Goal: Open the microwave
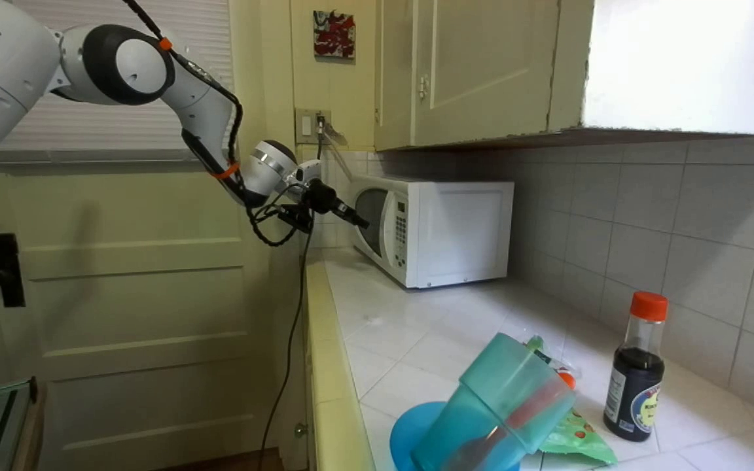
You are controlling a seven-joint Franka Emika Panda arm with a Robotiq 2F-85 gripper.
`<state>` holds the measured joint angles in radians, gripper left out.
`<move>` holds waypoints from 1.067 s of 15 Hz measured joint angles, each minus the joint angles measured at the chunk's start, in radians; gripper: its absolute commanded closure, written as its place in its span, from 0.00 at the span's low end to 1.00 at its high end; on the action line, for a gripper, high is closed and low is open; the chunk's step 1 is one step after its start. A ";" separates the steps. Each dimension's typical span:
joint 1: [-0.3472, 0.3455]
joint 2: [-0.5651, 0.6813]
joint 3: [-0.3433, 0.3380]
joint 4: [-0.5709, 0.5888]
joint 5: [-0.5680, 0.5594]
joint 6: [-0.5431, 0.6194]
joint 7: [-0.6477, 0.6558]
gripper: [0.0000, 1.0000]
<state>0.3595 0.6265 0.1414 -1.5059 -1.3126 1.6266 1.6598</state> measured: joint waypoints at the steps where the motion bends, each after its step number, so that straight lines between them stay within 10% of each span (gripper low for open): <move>1: 0.005 0.005 0.002 0.006 0.000 0.000 0.000 0.00; 16: -0.020 0.054 -0.026 0.089 -0.021 0.023 -0.006 0.00</move>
<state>0.3395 0.6804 0.1150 -1.4168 -1.3341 1.6498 1.6538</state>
